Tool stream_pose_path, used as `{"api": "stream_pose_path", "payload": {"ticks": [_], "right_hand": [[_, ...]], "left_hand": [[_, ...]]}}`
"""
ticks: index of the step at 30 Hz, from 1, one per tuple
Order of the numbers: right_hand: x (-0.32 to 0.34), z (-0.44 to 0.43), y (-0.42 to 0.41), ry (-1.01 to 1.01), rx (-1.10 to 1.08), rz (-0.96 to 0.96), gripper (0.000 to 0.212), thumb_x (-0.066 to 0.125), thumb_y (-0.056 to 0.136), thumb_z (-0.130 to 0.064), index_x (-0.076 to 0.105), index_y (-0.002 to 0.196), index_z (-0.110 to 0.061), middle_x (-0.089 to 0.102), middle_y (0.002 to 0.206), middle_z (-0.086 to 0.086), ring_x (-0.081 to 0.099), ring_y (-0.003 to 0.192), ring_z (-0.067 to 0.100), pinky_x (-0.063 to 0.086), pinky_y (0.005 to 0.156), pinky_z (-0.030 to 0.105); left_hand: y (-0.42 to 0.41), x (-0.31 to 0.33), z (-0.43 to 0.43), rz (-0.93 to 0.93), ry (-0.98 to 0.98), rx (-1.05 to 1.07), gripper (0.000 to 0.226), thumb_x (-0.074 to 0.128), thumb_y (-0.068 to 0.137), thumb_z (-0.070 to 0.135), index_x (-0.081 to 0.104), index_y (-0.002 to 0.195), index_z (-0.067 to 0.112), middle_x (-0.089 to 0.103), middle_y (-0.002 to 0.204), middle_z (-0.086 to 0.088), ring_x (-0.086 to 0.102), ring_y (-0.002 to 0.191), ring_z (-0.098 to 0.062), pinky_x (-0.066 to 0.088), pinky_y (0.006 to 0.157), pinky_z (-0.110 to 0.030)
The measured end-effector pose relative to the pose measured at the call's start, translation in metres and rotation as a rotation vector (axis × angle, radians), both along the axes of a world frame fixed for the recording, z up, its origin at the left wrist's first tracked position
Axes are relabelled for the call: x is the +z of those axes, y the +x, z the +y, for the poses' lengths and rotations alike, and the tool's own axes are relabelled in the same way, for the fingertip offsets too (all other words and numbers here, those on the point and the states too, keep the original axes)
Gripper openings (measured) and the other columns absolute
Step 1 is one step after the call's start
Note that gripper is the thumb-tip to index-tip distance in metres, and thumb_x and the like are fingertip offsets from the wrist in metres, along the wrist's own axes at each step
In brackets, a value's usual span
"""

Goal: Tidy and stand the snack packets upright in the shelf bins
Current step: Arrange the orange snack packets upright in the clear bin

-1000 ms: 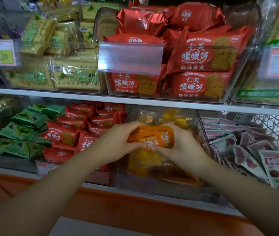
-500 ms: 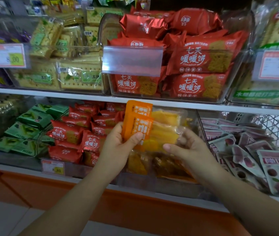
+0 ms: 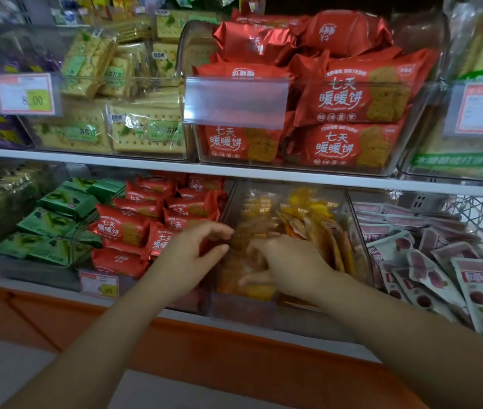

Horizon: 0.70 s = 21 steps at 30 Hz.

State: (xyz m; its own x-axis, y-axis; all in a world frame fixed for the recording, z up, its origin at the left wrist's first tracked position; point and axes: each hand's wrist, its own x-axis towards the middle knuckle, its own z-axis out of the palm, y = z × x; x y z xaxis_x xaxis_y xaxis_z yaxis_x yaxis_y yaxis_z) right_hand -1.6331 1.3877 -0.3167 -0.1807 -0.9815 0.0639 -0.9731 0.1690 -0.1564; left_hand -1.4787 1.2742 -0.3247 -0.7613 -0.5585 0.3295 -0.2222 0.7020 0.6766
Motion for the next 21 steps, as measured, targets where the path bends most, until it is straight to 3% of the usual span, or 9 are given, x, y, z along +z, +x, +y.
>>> {"api": "stream_pose_path", "payload": {"ticks": [4, 6, 9, 11, 14, 18, 21], "right_hand": [[0.007, 0.010, -0.014, 0.134, -0.043, -0.210, 0.033, 0.069, 0.081, -0.039, 0.061, 0.109, -0.023, 0.065, 0.103, -0.007, 0.060, 0.098, 0.010, 0.051, 0.086, 0.031], [0.004, 0.015, -0.017, 0.180, -0.037, -0.241, 0.022, 0.068, 0.083, -0.027, 0.066, 0.104, -0.021, 0.068, 0.098, -0.008, 0.061, 0.096, 0.006, 0.050, 0.087, 0.028], [-0.004, 0.009, -0.007, 0.043, -0.026, -0.133, 0.010, 0.066, 0.084, -0.031, 0.068, 0.091, -0.025, 0.068, 0.092, -0.009, 0.061, 0.090, 0.007, 0.051, 0.079, 0.031], [-0.012, 0.002, 0.001, -0.123, -0.028, -0.062, 0.012, 0.065, 0.083, -0.038, 0.065, 0.083, -0.027, 0.067, 0.086, -0.009, 0.061, 0.084, 0.009, 0.051, 0.071, 0.030], [-0.021, -0.005, 0.009, -0.206, 0.005, -0.103, 0.016, 0.065, 0.082, -0.043, 0.062, 0.080, -0.027, 0.067, 0.081, -0.009, 0.062, 0.079, 0.008, 0.050, 0.067, 0.029], [-0.013, 0.007, -0.006, -0.129, -0.050, -0.315, 0.023, 0.072, 0.075, -0.047, 0.064, 0.087, -0.029, 0.062, 0.083, -0.014, 0.054, 0.072, -0.003, 0.048, 0.067, 0.021], [-0.007, 0.019, -0.017, 0.055, -0.043, -0.304, 0.032, 0.072, 0.074, -0.047, 0.066, 0.100, -0.029, 0.065, 0.091, -0.015, 0.056, 0.076, -0.006, 0.049, 0.072, 0.019]], "left_hand": [[0.010, -0.011, -0.005, -0.144, -0.153, -0.055, 0.025, 0.062, 0.090, 0.027, 0.058, 0.111, 0.040, 0.049, 0.108, 0.032, 0.045, 0.104, 0.013, 0.033, 0.087, -0.003], [0.009, -0.017, -0.007, -0.166, -0.224, -0.079, 0.031, 0.063, 0.087, 0.042, 0.061, 0.117, 0.035, 0.048, 0.110, 0.031, 0.043, 0.112, 0.004, 0.032, 0.096, -0.013], [0.002, -0.024, -0.005, -0.198, -0.351, -0.119, 0.051, 0.057, 0.077, 0.061, 0.061, 0.120, 0.034, 0.053, 0.115, 0.024, 0.037, 0.121, 0.000, 0.019, 0.111, -0.035], [-0.002, -0.029, -0.005, -0.197, -0.427, -0.113, 0.045, 0.059, 0.076, 0.057, 0.064, 0.114, 0.033, 0.060, 0.115, 0.017, 0.040, 0.122, -0.005, 0.011, 0.111, -0.043], [-0.001, -0.032, -0.007, -0.196, -0.524, -0.113, 0.036, 0.046, 0.076, 0.058, 0.067, 0.088, 0.033, 0.065, 0.102, 0.018, 0.047, 0.117, -0.008, 0.013, 0.111, -0.050], [0.007, -0.036, -0.018, -0.235, -0.625, -0.080, 0.017, 0.058, 0.076, 0.046, 0.069, 0.073, 0.033, 0.065, 0.093, 0.018, 0.043, 0.115, -0.008, 0.017, 0.109, -0.056], [0.008, -0.036, -0.020, -0.243, -0.624, -0.080, 0.006, 0.071, 0.071, 0.038, 0.070, 0.071, 0.033, 0.064, 0.092, 0.017, 0.040, 0.118, -0.009, 0.015, 0.107, -0.059]]}}
